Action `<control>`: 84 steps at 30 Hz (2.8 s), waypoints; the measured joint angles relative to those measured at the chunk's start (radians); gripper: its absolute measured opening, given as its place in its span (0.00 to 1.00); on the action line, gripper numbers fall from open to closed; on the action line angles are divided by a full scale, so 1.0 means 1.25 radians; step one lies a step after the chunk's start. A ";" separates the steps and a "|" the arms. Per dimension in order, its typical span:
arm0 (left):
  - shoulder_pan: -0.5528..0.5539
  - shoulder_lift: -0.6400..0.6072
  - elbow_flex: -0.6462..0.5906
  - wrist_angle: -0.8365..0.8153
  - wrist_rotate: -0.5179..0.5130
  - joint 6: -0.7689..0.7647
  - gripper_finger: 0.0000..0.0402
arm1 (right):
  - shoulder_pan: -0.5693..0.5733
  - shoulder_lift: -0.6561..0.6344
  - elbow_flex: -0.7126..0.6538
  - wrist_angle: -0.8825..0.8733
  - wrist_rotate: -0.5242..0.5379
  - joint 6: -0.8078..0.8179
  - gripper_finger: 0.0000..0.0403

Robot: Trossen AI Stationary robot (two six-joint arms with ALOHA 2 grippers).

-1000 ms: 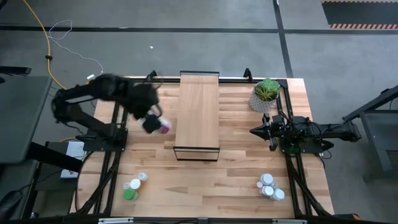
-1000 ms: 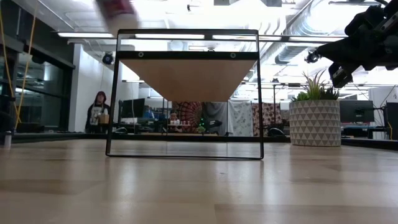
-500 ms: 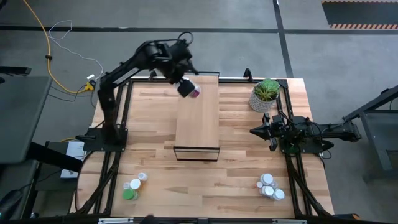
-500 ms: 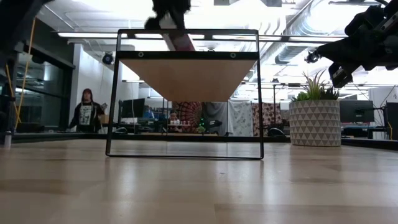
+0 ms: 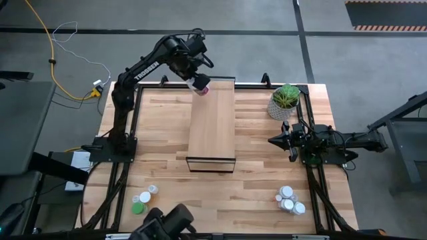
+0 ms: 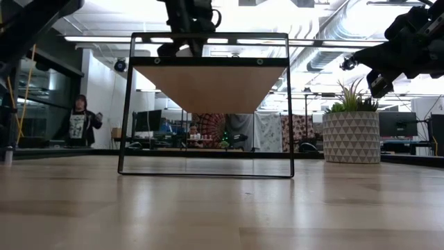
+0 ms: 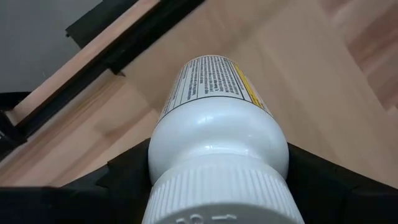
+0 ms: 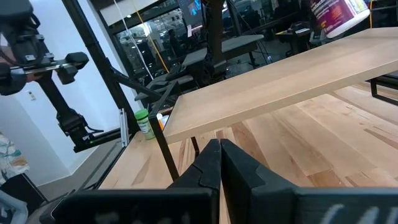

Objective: Pick and place medicine bottles onto shelf by color
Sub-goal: Put the red medicine bottle on the shelf

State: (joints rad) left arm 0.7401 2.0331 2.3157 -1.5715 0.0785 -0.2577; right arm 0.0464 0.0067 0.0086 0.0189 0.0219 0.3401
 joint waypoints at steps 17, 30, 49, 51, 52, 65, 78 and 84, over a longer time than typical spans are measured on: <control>0.006 0.002 0.000 0.000 0.001 0.001 0.75 | 0.000 0.000 0.000 0.000 0.000 0.000 0.00; -0.009 0.002 0.000 0.004 0.000 -0.020 0.75 | 0.000 0.000 0.000 0.000 0.000 0.000 0.00; -0.028 0.002 0.000 0.039 -0.003 0.006 0.76 | 0.000 0.000 0.000 0.000 0.000 0.000 0.00; -0.028 0.002 0.000 0.039 -0.003 0.012 0.76 | 0.000 0.000 0.000 0.000 0.000 0.000 0.00; -0.028 0.002 0.000 0.039 -0.003 0.013 0.76 | 0.000 0.000 0.000 0.000 0.000 0.000 0.00; -0.026 0.004 0.000 0.013 -0.054 0.048 0.76 | 0.000 0.000 0.000 0.000 0.000 0.000 0.00; -0.026 0.000 -0.056 0.016 -0.051 0.069 0.76 | 0.000 0.000 0.000 0.000 0.000 0.000 0.00; -0.028 0.001 -0.060 0.031 -0.052 0.069 0.76 | 0.000 0.000 0.000 0.000 0.000 0.000 0.00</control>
State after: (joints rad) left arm 0.7055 2.0337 2.2414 -1.5330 0.0137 -0.1715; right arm 0.0463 0.0063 0.0086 0.0188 0.0219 0.3398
